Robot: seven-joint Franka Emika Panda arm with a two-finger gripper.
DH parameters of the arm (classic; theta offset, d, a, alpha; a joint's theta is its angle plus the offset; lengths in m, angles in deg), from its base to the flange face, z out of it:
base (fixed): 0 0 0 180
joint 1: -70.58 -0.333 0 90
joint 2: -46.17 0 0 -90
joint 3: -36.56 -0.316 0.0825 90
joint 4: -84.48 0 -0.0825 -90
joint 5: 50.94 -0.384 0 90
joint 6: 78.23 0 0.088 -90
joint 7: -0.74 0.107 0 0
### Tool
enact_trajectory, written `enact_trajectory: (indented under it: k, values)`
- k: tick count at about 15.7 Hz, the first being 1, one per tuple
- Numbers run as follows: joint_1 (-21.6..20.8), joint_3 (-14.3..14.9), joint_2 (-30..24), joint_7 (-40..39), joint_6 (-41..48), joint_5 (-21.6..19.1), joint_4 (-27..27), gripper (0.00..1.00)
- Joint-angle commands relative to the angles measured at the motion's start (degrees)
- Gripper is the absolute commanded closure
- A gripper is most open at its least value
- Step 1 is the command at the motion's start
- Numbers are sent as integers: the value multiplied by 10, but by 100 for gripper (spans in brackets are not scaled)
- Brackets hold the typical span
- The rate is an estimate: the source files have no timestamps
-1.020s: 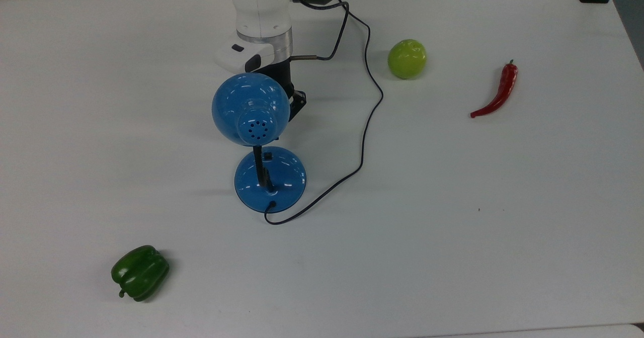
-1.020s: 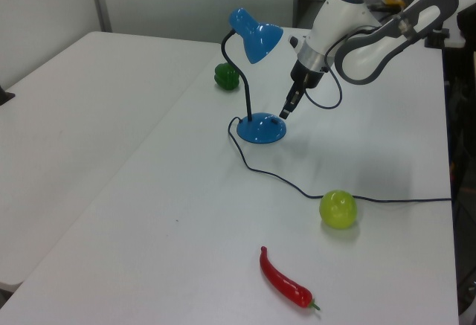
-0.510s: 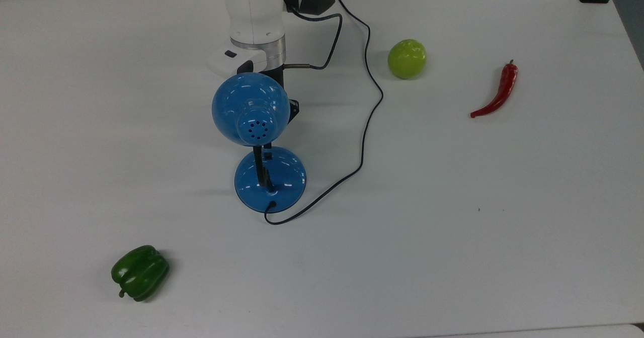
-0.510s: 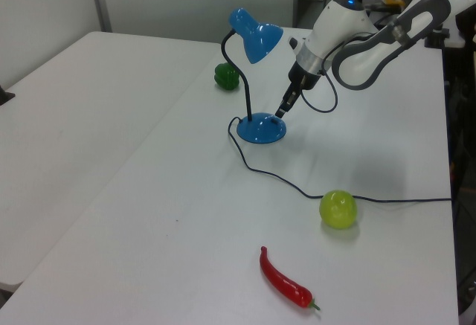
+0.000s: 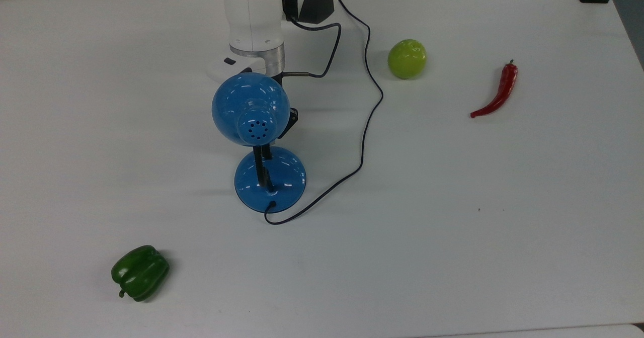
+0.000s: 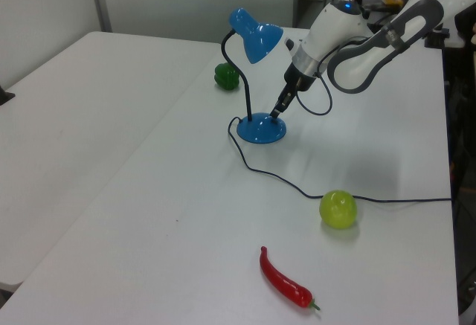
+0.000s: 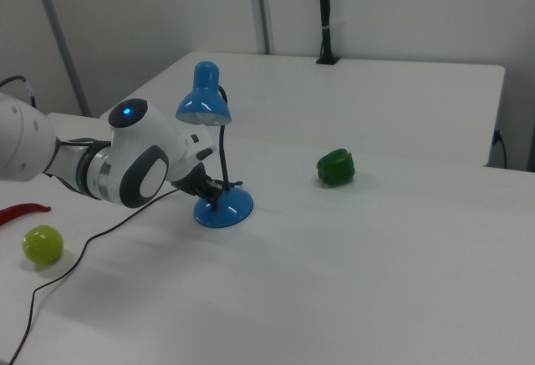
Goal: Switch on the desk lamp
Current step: 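Press the switch on the lamp base with the gripper fingertips, then lift the gripper up and away from the lit lamp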
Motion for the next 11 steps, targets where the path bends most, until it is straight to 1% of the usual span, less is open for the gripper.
enact_trajectory:
  k: [1, 7, 11]
  values:
    - [0, 3, 15, -6, -12, 4, -12, 100]
    - [0, 3, 28, -10, -14, 5, -19, 100]
    - [-1, 3, 37, -10, -14, 19, -20, 100]
